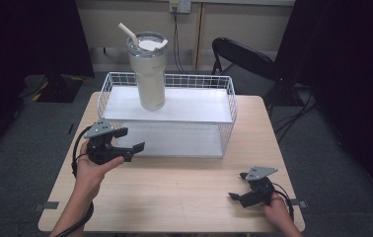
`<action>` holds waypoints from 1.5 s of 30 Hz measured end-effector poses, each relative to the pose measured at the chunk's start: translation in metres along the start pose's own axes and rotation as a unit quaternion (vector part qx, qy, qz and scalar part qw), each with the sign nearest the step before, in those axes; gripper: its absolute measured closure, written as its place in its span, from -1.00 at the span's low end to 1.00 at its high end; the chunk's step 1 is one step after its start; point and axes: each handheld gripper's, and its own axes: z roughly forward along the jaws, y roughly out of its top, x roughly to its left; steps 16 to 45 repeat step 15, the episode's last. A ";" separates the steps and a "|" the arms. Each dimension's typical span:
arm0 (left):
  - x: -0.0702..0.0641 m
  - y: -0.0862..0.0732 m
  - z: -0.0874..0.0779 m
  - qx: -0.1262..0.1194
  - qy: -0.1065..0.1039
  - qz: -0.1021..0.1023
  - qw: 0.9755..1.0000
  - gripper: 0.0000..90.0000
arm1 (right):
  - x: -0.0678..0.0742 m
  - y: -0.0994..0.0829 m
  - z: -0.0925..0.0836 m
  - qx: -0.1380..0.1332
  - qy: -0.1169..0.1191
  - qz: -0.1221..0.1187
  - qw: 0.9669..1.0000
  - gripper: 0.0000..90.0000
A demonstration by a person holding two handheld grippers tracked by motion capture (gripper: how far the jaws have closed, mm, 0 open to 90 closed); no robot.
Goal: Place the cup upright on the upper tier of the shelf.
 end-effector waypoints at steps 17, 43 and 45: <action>-0.005 -0.057 0.011 0.024 -0.005 -0.017 1.000 -0.65 | 0.000 0.000 0.000 0.000 0.000 0.000 1.000 -0.78; -0.005 -0.057 0.011 0.024 -0.005 -0.017 1.000 -0.65 | 0.000 0.000 0.000 0.000 0.000 0.000 1.000 -0.78; -0.005 -0.057 0.011 0.024 -0.005 -0.017 1.000 -0.65 | 0.000 0.000 0.000 0.000 0.000 0.000 1.000 -0.78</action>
